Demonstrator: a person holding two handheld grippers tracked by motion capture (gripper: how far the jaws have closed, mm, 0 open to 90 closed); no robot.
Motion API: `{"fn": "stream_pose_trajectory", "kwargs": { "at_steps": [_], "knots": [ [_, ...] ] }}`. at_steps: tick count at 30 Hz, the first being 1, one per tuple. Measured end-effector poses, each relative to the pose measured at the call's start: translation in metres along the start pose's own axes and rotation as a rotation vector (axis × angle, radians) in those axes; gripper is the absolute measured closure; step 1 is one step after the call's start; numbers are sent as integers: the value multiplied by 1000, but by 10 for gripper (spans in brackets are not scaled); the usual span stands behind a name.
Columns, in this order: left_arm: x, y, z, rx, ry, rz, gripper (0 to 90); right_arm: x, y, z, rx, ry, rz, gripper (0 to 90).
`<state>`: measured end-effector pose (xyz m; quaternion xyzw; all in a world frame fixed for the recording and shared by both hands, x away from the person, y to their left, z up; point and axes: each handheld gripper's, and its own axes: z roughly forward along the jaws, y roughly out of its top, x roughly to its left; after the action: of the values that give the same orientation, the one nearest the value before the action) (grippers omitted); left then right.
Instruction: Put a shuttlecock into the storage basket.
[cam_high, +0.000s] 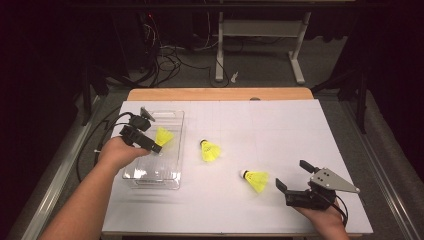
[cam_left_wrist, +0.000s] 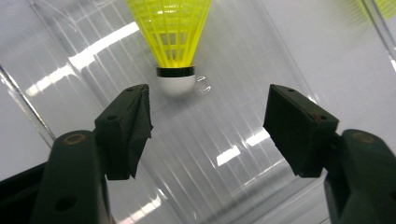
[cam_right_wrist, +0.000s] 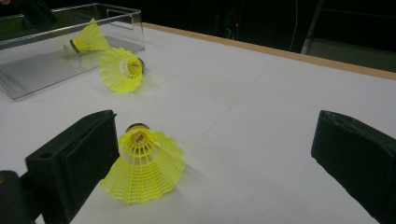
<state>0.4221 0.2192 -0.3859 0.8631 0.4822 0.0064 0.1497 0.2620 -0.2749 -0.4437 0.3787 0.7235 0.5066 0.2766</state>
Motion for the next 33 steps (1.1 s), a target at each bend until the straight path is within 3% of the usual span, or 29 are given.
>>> {"fn": "stream_pose_trajectory", "kwargs": {
  "at_steps": [15,23,33],
  "knots": [
    [-20,-2,-7,-12,-14,29,152,0,0,0,-2,-1,-4,11],
    [-27,-3,-6,-8,-26,15,6,0,0,0,-3,-12,1,1],
    [-34,-4,-6,-10,-24,21,2,0,0,0,-3,-13,3,1]
  ]
}}
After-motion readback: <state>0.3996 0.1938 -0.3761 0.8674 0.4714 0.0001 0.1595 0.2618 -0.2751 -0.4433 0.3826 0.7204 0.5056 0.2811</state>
